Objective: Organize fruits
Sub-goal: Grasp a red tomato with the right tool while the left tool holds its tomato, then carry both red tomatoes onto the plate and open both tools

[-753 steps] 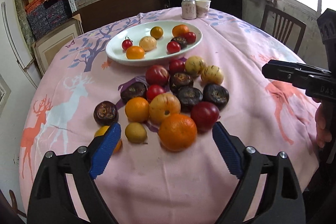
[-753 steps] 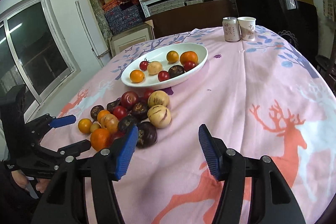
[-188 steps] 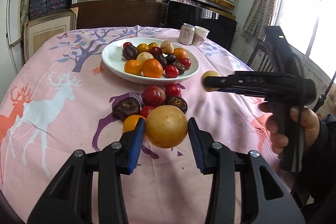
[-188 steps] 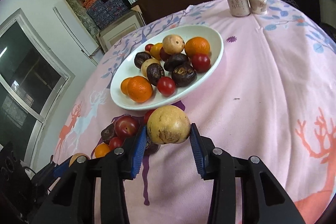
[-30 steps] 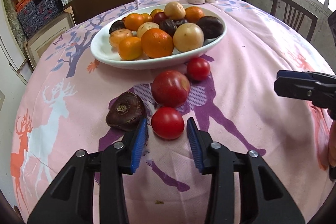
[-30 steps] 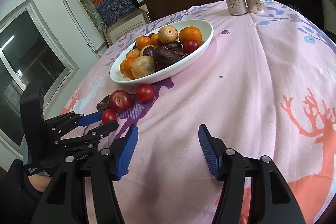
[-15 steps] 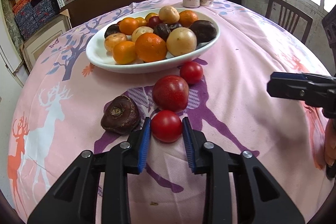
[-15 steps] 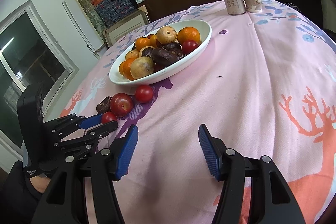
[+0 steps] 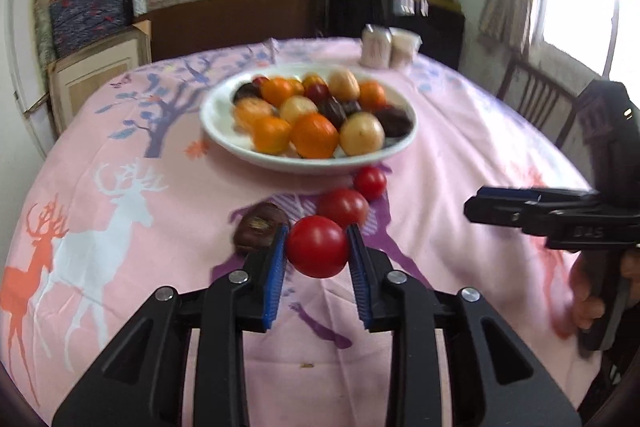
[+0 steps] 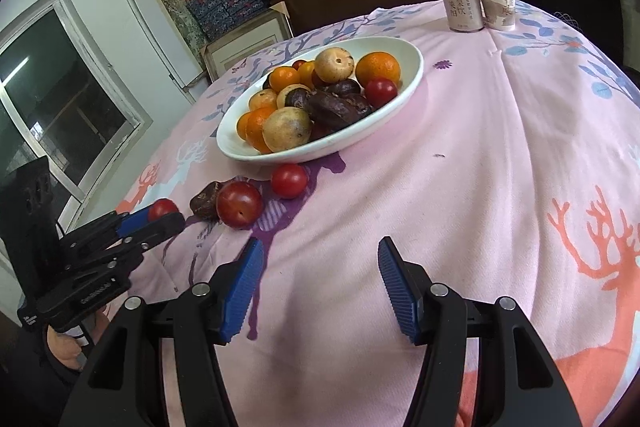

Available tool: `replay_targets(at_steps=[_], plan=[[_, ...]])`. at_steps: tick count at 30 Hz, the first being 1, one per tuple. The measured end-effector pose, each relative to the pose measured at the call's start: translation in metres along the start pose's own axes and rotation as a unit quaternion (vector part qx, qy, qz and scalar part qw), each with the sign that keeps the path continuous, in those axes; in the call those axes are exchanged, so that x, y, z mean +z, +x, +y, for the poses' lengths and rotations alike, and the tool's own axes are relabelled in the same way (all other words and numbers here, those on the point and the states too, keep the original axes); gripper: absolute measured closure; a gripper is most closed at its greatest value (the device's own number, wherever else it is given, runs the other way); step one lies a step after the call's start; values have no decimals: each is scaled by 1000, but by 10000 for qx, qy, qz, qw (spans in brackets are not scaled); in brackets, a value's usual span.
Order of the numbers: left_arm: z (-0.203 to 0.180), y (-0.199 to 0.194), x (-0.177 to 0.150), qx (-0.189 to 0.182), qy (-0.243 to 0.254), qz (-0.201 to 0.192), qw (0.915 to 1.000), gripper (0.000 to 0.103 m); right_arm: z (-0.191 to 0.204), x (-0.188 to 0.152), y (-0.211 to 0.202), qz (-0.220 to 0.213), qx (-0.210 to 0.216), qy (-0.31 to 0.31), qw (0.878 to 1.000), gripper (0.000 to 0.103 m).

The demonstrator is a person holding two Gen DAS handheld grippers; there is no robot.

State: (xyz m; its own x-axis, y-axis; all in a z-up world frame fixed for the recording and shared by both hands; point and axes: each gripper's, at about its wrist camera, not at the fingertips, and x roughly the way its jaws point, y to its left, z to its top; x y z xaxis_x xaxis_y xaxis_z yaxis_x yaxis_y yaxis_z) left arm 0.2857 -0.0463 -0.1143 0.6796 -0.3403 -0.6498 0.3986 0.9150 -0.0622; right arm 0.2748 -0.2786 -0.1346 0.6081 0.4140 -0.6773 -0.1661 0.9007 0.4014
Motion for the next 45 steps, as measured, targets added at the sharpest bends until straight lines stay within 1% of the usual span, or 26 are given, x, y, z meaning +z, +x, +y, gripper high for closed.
replay_targets(at_steps=[2,4,5,7,9,12,15,19,21,22,23,25,27,31,39,45], plan=[[13,-10,0,94,-270,-168,9994,74,4,6,3,7,6,-9,10000,43],[22,-11,-2,53,-494,-140,9987,74,12,17,15,60,-78,-125,9999,44],[26,-10,-2,61,-573,-109,9983,74,15,22,23,110,-142,-182,9997,50],[30,-9,-3,10,-657,-81,9978,74,15,30,39,262,-121,-63,9996,52],[30,-10,-3,-19,-634,-111,9979,74,9,39,55,350,81,359,9987,53],[27,-11,-4,-105,-563,-118,9983,74,8,42,63,420,183,546,9975,53],[27,-11,-4,-153,-546,-120,9983,74,11,45,74,565,39,629,9964,53],[24,-11,-4,-150,-528,-133,9984,74,24,46,85,714,-177,553,9958,54],[24,-11,-4,-136,-512,-148,9985,74,29,46,87,737,-254,502,9957,57],[23,-12,-4,-134,-510,-152,9985,74,31,47,86,757,-304,478,9955,60],[23,-11,-4,-139,-510,-147,9985,74,32,46,85,765,-365,469,9953,67],[24,-11,-4,-136,-515,-133,9985,74,31,45,82,806,-434,501,9945,73],[24,-11,-4,-159,-526,-128,9984,74,26,42,77,811,-288,533,9949,73],[23,-9,-4,-158,-501,-104,9986,74,19,35,58,673,-92,575,9960,73],[24,-10,-4,-110,-547,-123,9984,74,11,32,41,562,-9,621,9965,73],[25,-12,-3,-168,-552,-136,9982,74,2,16,16,379,25,385,9985,73]])
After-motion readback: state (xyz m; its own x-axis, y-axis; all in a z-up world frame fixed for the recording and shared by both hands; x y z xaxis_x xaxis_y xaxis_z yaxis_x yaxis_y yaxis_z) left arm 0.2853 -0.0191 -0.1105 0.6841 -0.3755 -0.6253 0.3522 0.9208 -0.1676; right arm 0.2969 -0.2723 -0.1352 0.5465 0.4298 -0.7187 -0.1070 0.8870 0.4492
